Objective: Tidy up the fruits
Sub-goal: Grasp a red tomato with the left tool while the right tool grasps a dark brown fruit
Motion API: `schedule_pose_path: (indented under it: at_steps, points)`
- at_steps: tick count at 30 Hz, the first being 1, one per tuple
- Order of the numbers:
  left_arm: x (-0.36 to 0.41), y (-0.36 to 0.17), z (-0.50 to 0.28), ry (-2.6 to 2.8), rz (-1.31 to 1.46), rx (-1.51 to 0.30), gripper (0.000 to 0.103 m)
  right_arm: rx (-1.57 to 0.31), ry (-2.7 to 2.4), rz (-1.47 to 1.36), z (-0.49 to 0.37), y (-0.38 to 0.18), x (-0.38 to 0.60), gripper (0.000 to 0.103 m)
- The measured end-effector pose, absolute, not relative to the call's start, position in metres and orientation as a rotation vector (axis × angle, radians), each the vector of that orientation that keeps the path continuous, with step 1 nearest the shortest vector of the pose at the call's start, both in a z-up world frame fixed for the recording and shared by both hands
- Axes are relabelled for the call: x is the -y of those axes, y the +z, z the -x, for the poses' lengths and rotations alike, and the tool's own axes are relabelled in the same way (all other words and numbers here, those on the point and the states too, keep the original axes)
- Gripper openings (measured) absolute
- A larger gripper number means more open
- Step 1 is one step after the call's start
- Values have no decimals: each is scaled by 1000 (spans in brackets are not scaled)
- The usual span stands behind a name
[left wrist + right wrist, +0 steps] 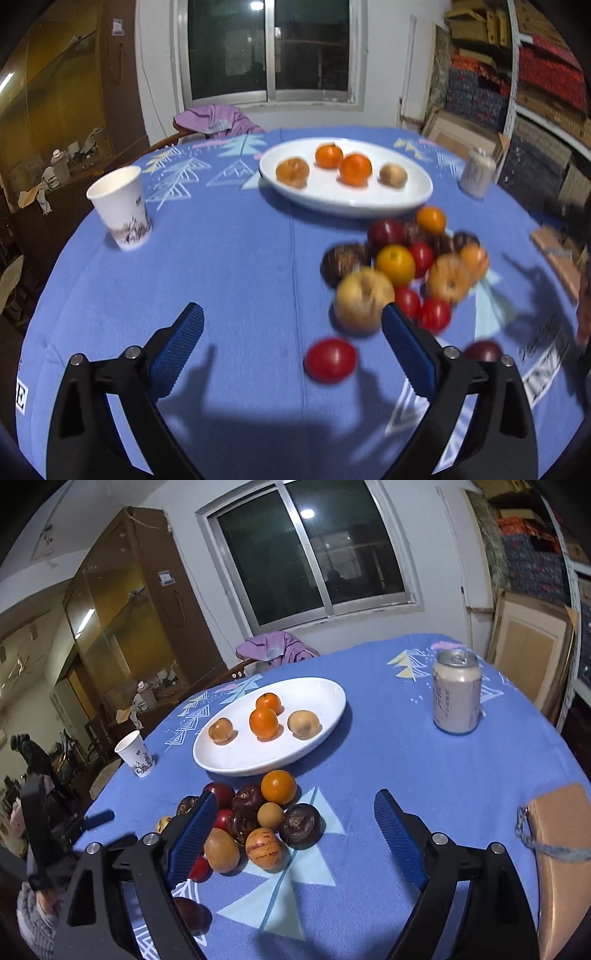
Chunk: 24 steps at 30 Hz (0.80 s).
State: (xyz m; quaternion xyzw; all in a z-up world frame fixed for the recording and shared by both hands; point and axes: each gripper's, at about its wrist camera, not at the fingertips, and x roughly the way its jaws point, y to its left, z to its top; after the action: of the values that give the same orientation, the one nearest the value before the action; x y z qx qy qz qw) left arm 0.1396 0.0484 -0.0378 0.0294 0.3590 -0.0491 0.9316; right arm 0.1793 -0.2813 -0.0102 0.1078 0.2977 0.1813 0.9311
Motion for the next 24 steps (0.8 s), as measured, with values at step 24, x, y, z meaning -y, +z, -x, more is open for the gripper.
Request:
schedule_pose_path:
  at_steps: [24]
  points:
    - [-31, -64, -154, -254, -73, -856, 56, -686, 357, -219, -187, -22, 274, 95]
